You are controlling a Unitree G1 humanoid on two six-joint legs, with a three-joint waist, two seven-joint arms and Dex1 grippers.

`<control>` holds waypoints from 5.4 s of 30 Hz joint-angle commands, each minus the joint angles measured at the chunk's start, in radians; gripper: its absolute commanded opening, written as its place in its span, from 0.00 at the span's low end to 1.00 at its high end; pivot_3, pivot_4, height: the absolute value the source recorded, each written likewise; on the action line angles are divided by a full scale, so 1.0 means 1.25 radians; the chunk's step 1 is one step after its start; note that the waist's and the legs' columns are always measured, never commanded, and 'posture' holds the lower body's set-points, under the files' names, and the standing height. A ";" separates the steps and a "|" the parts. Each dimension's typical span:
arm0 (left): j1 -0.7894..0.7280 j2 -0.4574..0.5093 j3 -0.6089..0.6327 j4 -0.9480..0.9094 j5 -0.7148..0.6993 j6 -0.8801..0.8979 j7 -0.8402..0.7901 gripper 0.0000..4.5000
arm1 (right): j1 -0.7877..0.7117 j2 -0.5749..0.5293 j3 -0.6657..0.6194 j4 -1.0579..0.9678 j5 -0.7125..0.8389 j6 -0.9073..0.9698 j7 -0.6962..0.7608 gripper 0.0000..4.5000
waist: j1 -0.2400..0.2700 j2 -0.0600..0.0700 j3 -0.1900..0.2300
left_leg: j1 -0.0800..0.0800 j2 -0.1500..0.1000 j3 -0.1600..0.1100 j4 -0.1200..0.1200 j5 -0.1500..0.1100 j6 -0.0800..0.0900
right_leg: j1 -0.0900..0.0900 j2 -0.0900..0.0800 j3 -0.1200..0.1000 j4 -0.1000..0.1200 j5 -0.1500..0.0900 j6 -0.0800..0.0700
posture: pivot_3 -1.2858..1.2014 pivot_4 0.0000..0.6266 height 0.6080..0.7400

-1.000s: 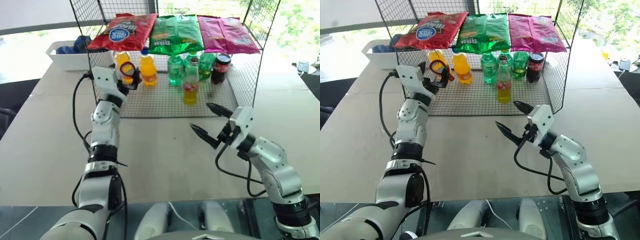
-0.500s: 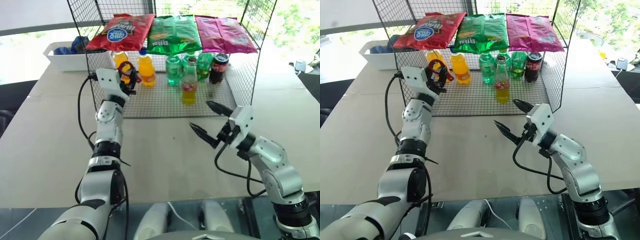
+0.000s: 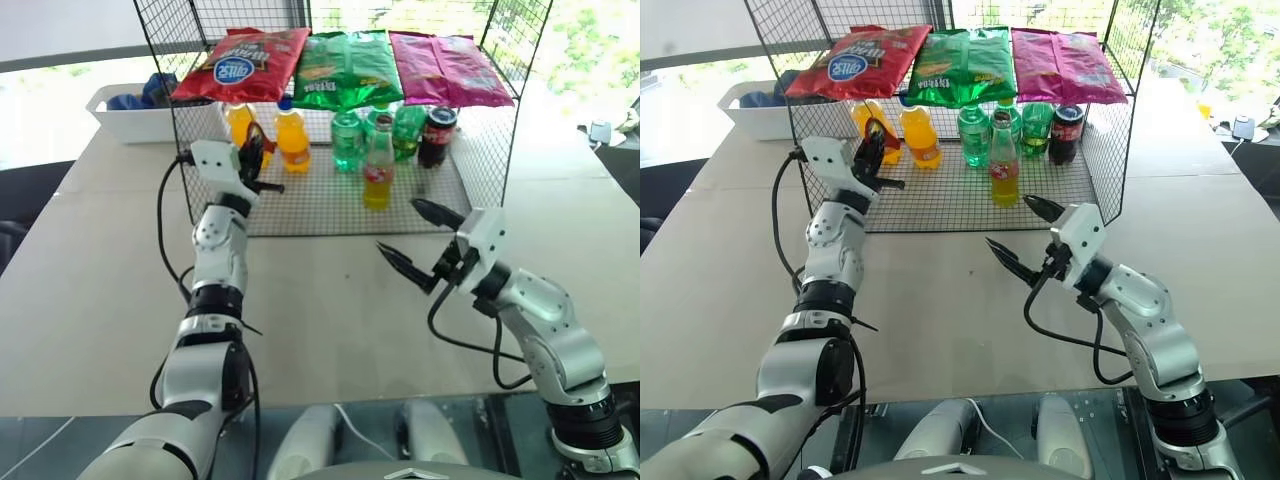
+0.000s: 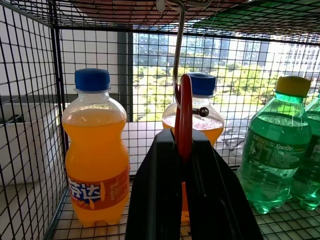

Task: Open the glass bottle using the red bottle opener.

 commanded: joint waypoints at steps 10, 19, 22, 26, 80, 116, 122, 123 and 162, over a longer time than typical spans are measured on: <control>0.035 -0.055 0.089 -0.291 -0.310 0.275 -0.081 0.02 | -0.007 0.003 0.003 -0.024 0.001 -0.012 0.001 1.00 | 0.000 0.000 0.000 | -0.001 0.000 0.000 0.001 0.000 0.000 | 0.000 0.000 0.000 0.001 0.000 0.000 | 0.52 0.24 1.00; 0.075 -0.056 0.094 -0.374 -0.404 0.451 -0.098 0.02 | -0.014 0.010 0.008 -0.012 -0.004 -0.019 0.002 1.00 | 0.002 -0.001 0.000 | 0.000 0.000 -0.001 0.001 0.000 0.000 | 0.000 0.000 0.000 0.001 0.000 0.000 | 0.52 0.24 1.00; 0.080 -0.059 0.101 -0.392 -0.438 0.502 -0.099 0.02 | -0.014 0.012 0.008 -0.011 -0.006 -0.021 0.001 1.00 | 0.003 -0.001 0.000 | 0.000 0.000 -0.001 0.002 0.000 0.000 | 0.000 0.000 0.000 0.001 0.000 0.000 | 0.52 0.24 1.00; 0.078 -0.074 0.121 -0.414 -0.488 0.548 -0.087 0.02 | -0.011 0.011 0.007 -0.010 -0.009 -0.024 0.004 1.00 | 0.003 -0.001 0.000 | 0.000 0.000 -0.001 0.002 0.000 0.000 | 0.000 0.000 0.000 0.001 0.000 0.000 | 0.52 0.24 1.00; 0.249 0.156 -0.248 -0.648 -0.518 1.004 -0.554 0.00 | -0.001 -0.080 -0.090 -0.156 0.589 0.671 -0.126 0.72 | 0.002 -0.001 0.000 | 0.001 0.000 0.002 0.001 0.000 0.000 | 0.000 -0.003 0.003 0.004 0.000 0.000 | 0.52 0.24 1.00; 0.030 -0.076 -0.189 -0.116 -0.024 0.198 -0.285 0.99 | 0.080 -0.053 -0.131 -0.064 0.213 0.338 -0.327 0.00 | 0.023 -0.002 0.000 | 0.001 -0.002 0.002 0.001 0.000 0.000 | 0.000 -0.003 0.002 0.003 0.000 0.000 | 0.52 0.24 1.00; -0.119 -0.140 -0.180 0.176 0.069 -0.010 -0.203 0.99 | 0.079 -0.043 -0.104 -0.068 0.112 0.286 -0.332 0.00 | 0.021 -0.002 0.000 | 0.000 -0.002 0.002 0.001 0.000 0.000 | 0.000 -0.002 0.002 0.003 0.000 0.000 | 0.52 0.24 1.00; -0.139 -0.149 -0.180 0.212 0.080 -0.029 -0.195 0.99 | 0.082 -0.037 -0.099 -0.072 0.103 0.284 -0.332 0.00 | 0.021 -0.002 0.000 | 0.000 -0.002 0.002 0.001 0.000 0.000 | 0.000 -0.002 0.002 0.003 0.000 0.000 | 0.52 0.24 1.00; -0.392 -0.274 -0.159 0.507 0.299 0.016 0.223 0.99 | 0.027 0.061 -0.059 -0.175 -0.197 0.205 -0.457 0.00 | 0.016 -0.003 0.000 | 0.000 -0.002 0.002 0.002 0.000 0.000 | -0.001 0.000 0.002 0.005 0.000 0.000 | 0.52 0.24 1.00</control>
